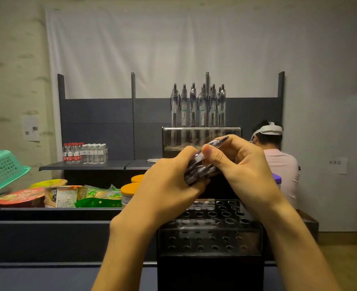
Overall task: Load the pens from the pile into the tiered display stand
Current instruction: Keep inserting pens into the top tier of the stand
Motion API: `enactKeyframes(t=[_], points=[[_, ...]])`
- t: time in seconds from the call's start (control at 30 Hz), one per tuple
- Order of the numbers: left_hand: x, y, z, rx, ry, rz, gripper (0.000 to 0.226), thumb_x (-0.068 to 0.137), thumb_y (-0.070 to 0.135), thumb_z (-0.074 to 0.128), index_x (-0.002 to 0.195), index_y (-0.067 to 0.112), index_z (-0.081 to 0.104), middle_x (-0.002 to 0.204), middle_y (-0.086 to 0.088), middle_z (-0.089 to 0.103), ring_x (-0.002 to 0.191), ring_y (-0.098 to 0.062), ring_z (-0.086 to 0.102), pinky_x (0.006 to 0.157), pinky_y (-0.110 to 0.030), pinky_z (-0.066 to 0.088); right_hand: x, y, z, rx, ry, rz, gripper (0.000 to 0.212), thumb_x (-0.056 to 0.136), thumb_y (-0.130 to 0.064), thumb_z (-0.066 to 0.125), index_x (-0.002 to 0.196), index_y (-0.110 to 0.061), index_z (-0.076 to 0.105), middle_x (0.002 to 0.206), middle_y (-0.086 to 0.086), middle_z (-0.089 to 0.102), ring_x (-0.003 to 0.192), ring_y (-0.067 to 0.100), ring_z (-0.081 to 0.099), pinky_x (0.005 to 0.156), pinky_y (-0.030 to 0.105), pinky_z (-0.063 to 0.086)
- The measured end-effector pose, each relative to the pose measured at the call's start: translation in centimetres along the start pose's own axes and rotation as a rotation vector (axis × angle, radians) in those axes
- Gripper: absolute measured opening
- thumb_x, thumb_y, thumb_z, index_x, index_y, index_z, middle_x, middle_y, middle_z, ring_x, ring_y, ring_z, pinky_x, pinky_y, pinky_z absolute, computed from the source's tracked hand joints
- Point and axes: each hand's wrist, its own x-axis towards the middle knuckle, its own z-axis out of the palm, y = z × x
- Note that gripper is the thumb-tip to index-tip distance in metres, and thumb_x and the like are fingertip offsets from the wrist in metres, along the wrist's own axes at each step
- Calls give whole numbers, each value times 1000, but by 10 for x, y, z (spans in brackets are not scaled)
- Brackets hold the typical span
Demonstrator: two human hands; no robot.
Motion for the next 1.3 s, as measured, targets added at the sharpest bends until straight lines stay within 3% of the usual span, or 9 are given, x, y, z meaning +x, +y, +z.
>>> enactKeyframes(t=[0.17,0.3,0.37,0.47,0.67,0.87,0.97,1.07,1.3], points=[[-1,0,-2,-75,-33,-5,39,81,31,70,117,30,55,98,12,68,84,-6,64,72,-35,55,-2,-2,0,13,15,2,21,74,-32,68,85,-14,70,83,5,74,80,20,72,73,31,59],[-3,-7,-6,-33,-30,-27,19,83,26,69,100,29,60,80,9,65,69,-9,60,63,-38,51,1,-7,-10,169,162,43,23,77,-32,65,84,-11,63,74,3,70,67,19,69,64,30,58],[-4,-10,-8,-33,-20,-55,17,86,23,66,102,27,61,77,7,64,65,-10,58,60,-36,51,3,-10,-22,225,235,87,20,82,-32,61,86,-12,59,72,3,70,64,20,69,59,28,58],[-4,-7,-7,-3,-16,-70,16,90,30,62,105,25,60,77,7,62,62,-10,56,56,-30,50,5,-11,-33,227,289,138,19,95,-33,51,89,-15,53,73,4,73,63,20,71,56,26,57],[0,1,-1,13,15,-58,32,91,31,60,122,26,56,90,4,66,72,-14,59,64,-39,53,5,-8,-19,234,349,101,19,100,-33,42,95,-17,52,69,2,71,60,17,69,54,25,56],[-1,3,1,62,64,-44,22,91,34,59,112,28,57,81,10,61,66,-9,54,60,-30,49,28,-16,-19,225,602,70,19,104,-34,36,105,-22,50,71,-1,66,56,7,65,52,22,52],[-1,3,1,77,96,-25,20,92,34,58,112,30,55,79,12,59,67,-8,54,60,-34,49,52,-24,-26,174,703,60,16,104,-36,33,107,-25,44,81,3,65,58,8,64,51,21,52],[0,3,2,73,115,-3,19,91,34,58,110,30,55,73,18,54,65,-5,53,57,-26,46,69,-29,-28,88,752,31,15,105,-36,30,111,-25,39,94,9,61,53,7,57,48,18,50],[0,3,2,41,124,18,18,91,33,59,108,29,56,77,15,57,67,-6,54,60,-33,50,92,-28,-25,-182,723,-10,30,105,-31,29,129,-17,38,93,-3,52,60,5,53,45,13,44]])
